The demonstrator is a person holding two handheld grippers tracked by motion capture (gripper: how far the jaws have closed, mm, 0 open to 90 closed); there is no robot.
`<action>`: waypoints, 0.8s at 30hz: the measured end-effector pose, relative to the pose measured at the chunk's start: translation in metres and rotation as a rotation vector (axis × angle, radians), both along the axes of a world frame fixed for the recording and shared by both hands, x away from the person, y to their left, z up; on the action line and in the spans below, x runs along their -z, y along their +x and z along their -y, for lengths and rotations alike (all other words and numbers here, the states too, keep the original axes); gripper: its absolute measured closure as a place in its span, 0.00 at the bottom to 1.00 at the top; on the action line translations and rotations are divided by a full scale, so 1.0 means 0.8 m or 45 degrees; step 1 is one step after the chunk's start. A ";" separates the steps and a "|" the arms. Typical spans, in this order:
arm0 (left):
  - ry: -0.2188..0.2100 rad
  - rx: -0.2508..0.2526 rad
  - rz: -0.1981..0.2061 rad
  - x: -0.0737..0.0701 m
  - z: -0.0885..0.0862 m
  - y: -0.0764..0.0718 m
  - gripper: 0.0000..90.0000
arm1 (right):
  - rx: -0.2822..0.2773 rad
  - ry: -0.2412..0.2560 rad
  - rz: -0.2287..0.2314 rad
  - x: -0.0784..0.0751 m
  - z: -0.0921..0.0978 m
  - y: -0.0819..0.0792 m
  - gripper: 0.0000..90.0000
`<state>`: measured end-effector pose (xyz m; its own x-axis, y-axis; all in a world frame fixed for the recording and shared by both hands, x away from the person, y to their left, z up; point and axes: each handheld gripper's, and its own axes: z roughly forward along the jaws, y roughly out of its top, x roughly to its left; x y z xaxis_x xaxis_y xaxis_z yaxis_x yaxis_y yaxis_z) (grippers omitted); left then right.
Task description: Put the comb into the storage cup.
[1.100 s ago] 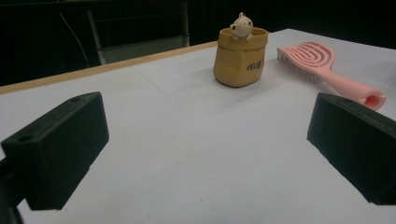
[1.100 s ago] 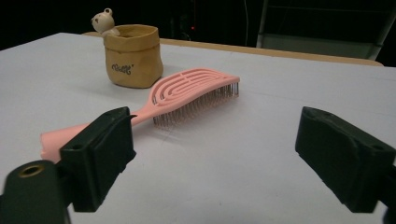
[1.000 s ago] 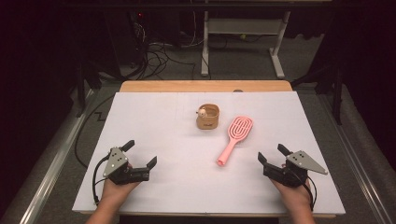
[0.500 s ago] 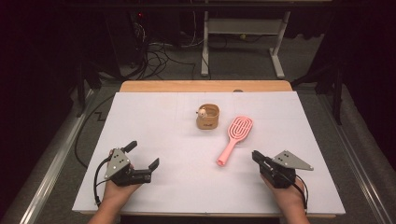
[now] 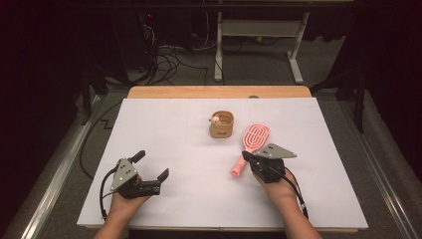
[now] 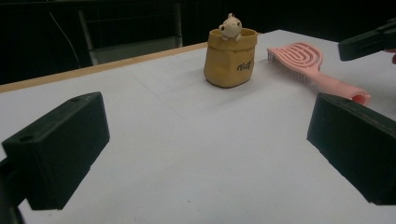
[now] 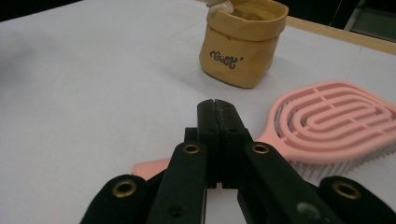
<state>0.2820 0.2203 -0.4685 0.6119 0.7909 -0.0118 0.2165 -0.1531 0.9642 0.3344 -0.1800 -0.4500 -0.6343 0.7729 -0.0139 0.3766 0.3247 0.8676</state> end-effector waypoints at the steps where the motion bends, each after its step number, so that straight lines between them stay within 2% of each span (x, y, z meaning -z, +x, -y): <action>1: 0.001 0.002 0.003 0.000 0.000 0.000 0.00 | -0.001 -0.019 -0.013 0.000 -0.007 0.006 1.00; 3: 0.000 0.002 0.014 -0.001 0.000 -0.001 0.00 | -0.012 -0.058 -0.026 0.000 -0.016 0.015 1.00; 8: -0.007 0.001 0.013 -0.001 -0.001 -0.001 0.00 | -0.071 -0.135 -0.108 0.005 -0.037 0.033 1.00; 11: -0.013 0.001 0.018 -0.001 -0.001 -0.001 0.00 | -0.074 -0.182 -0.125 0.007 -0.040 0.037 1.00; 16: -0.029 0.004 0.006 -0.001 -0.002 -0.001 0.00 | -0.075 -0.222 -0.184 0.011 -0.036 0.043 1.00; 24: -0.034 0.007 0.005 -0.001 -0.002 -0.001 0.00 | -0.089 -0.270 -0.187 0.015 -0.037 0.042 1.00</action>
<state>0.2810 0.2216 -0.4674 0.6161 0.7871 -0.0304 0.2116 -0.1282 0.9689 0.3681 -0.1507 -0.4621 -0.6934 0.7167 -0.0748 0.4638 0.5233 0.7149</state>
